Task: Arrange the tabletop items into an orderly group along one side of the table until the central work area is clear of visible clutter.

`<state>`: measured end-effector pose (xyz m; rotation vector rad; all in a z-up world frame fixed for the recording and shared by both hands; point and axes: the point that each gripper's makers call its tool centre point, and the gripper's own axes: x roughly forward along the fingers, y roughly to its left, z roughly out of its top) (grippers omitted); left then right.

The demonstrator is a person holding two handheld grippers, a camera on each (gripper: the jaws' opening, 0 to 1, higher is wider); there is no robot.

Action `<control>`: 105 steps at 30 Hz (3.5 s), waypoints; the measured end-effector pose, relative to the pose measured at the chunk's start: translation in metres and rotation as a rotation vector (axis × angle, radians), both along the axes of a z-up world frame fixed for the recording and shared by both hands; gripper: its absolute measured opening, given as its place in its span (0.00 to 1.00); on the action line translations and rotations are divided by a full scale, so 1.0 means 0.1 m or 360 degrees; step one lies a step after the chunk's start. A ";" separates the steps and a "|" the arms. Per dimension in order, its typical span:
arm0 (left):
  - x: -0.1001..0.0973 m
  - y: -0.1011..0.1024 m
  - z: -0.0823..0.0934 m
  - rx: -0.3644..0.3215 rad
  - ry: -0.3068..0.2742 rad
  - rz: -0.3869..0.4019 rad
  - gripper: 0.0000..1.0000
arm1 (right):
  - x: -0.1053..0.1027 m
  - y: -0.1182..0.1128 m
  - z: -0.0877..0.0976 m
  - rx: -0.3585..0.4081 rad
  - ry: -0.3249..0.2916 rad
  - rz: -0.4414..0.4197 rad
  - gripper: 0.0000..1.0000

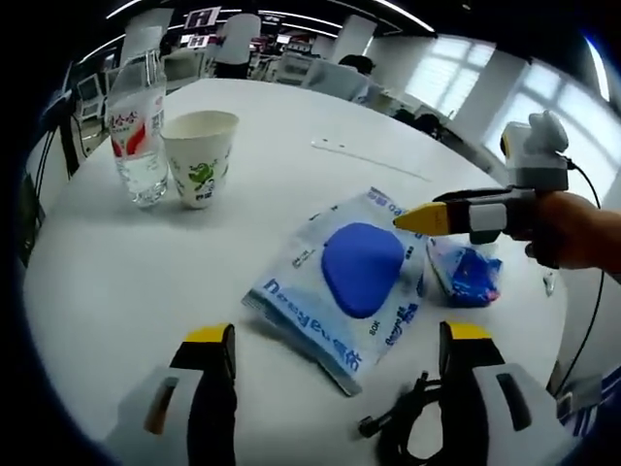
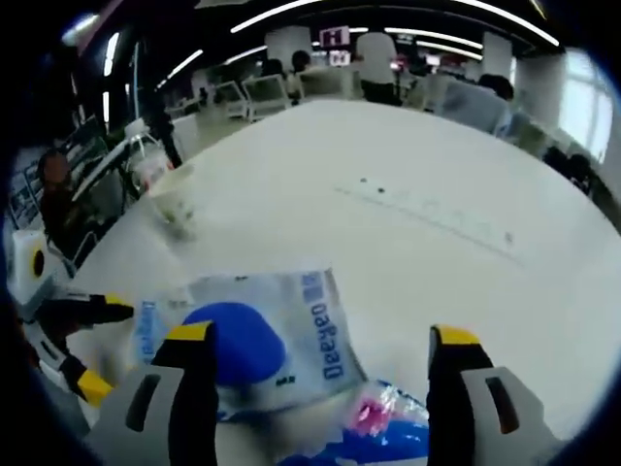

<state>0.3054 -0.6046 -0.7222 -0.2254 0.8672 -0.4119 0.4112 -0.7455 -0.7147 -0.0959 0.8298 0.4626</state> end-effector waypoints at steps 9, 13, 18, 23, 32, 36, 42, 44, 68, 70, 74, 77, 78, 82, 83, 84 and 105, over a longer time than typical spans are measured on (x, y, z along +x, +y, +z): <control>0.03 -0.01 -0.05 -0.0006 0.0025 0.0033 0.82 | 0.02 0.09 -0.06 0.0026 0.0047 0.0042 0.75; 0.07 0.00 -0.06 -0.0009 0.0023 0.0054 0.79 | 0.03 0.11 -0.10 0.0030 0.0065 0.0045 0.74; 0.08 0.04 -0.07 -0.0006 0.0025 0.0098 0.73 | 0.03 0.13 -0.13 0.0044 0.0089 0.0043 0.69; 0.05 0.09 -0.10 0.0052 0.0023 0.0101 0.59 | -0.01 0.15 -0.15 0.0064 0.0125 0.0034 0.59; 0.04 0.15 -0.15 0.0135 -0.0003 0.0132 0.37 | -0.06 0.15 -0.19 0.0079 0.0165 0.0013 0.48; 0.01 0.20 -0.18 0.0190 -0.0026 0.0140 0.26 | -0.12 0.09 -0.25 0.0047 0.0198 0.0004 0.43; 0.00 0.25 -0.20 0.0213 -0.0039 0.0153 0.16 | -0.17 0.03 -0.26 0.0028 0.0207 -0.0036 0.27; 0.01 0.24 -0.20 0.0208 -0.0044 0.0140 0.15 | -0.18 0.01 -0.28 0.0018 0.0204 -0.0060 0.22; 0.19 0.33 0.00 0.0149 -0.0101 0.0156 0.03 | -0.41 0.02 -0.12 0.0194 0.0233 -0.0228 0.00; 0.22 0.33 0.02 0.0134 -0.0117 0.0169 0.02 | -0.42 0.01 -0.09 0.0213 0.0225 -0.0244 0.00; 0.27 0.32 0.05 0.0137 -0.0130 0.0157 0.02 | -0.42 -0.02 -0.04 0.0272 0.0214 -0.0292 0.00; 0.31 0.30 0.07 0.0137 -0.0135 0.0142 0.01 | -0.44 -0.05 -0.01 0.0293 0.0214 -0.0312 0.00; 0.32 0.29 0.08 0.0135 -0.0139 0.0138 0.01 | -0.44 -0.06 0.01 0.0302 0.0208 -0.0322 0.00; 0.41 0.27 0.13 0.0136 -0.0147 0.0131 0.00 | -0.44 -0.08 0.03 0.0341 0.0205 -0.0358 0.00; 0.43 0.27 0.13 0.0139 -0.0150 0.0126 0.00 | -0.44 -0.09 0.04 0.0347 0.0198 -0.0366 0.00; 0.44 0.26 0.14 0.0141 -0.0152 0.0119 0.00 | -0.44 -0.09 0.05 0.0349 0.0197 -0.0368 0.00; 0.80 0.07 0.24 0.0227 -0.0179 -0.0016 0.00 | -0.35 -0.28 0.15 0.0482 0.0172 -0.0541 0.00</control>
